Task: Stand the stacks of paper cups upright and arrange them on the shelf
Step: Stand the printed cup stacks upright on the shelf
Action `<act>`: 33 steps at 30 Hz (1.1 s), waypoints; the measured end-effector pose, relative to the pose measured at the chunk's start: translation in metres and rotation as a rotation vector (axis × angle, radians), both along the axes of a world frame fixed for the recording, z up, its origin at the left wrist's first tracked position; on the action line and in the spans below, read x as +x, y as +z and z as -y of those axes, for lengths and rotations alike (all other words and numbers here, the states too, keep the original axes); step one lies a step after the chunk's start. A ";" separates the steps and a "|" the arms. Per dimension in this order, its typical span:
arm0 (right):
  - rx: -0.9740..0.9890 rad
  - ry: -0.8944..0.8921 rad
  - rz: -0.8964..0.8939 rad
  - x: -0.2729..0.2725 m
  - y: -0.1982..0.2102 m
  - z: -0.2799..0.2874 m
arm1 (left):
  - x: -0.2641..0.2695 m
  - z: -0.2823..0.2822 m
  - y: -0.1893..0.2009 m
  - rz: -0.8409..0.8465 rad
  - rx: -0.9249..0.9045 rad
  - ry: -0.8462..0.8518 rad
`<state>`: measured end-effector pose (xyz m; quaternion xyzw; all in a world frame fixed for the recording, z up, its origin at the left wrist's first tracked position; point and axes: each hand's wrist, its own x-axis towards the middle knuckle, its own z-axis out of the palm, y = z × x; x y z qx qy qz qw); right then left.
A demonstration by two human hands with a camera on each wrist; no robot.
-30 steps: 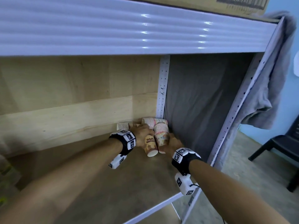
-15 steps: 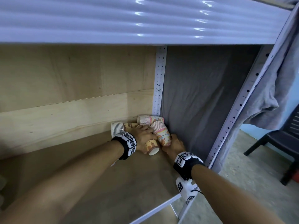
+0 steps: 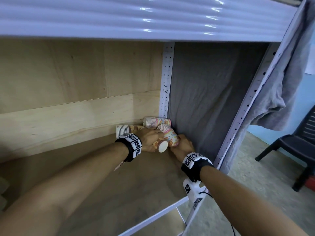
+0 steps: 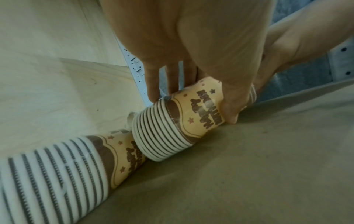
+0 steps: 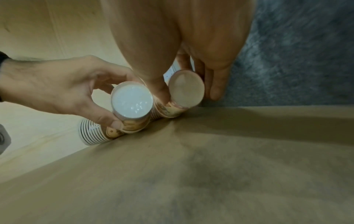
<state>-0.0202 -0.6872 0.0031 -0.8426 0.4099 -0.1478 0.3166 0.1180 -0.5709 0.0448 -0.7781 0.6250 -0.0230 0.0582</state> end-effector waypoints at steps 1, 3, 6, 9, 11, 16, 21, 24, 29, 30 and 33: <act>-0.013 0.005 0.001 -0.001 0.003 -0.001 | -0.001 -0.001 0.001 -0.028 -0.032 0.023; -0.045 0.009 0.000 -0.002 0.011 -0.002 | -0.003 -0.004 0.004 -0.081 -0.098 0.085; -0.081 0.021 -0.001 -0.003 0.022 -0.006 | -0.005 -0.009 0.011 -0.180 -0.209 0.171; -0.122 0.036 -0.009 -0.004 0.037 -0.009 | -0.008 -0.016 0.018 -0.276 -0.316 0.246; -0.137 0.063 -0.001 -0.002 0.047 -0.013 | -0.009 -0.024 0.023 -0.360 -0.380 0.293; -0.187 0.140 -0.034 0.002 0.078 -0.025 | -0.007 -0.048 0.038 -0.563 -0.405 0.408; -0.217 0.269 -0.089 0.012 0.104 -0.044 | -0.004 -0.077 0.053 -0.646 -0.399 0.515; -0.253 0.363 -0.125 0.022 0.114 -0.063 | 0.000 -0.097 0.063 -0.637 -0.342 0.584; -0.232 0.524 -0.145 0.039 0.125 -0.103 | 0.004 -0.133 0.077 -0.510 -0.167 0.697; -0.235 0.558 -0.147 0.043 0.125 -0.112 | 0.004 -0.142 0.079 -0.476 -0.136 0.722; -0.267 0.643 -0.140 0.053 0.130 -0.138 | 0.004 -0.168 0.084 -0.414 -0.092 0.792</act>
